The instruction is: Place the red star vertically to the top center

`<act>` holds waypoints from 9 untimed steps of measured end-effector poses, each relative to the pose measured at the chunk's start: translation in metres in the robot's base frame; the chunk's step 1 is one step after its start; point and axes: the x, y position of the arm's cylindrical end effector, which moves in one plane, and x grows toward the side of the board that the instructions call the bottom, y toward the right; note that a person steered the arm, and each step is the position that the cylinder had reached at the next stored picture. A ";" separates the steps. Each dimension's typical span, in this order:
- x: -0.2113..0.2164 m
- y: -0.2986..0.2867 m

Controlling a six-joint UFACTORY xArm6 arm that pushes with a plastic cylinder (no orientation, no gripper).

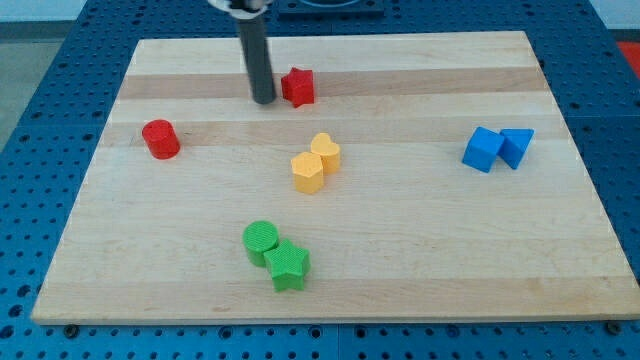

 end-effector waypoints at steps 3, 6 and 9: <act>0.000 0.050; 0.017 0.074; -0.068 0.022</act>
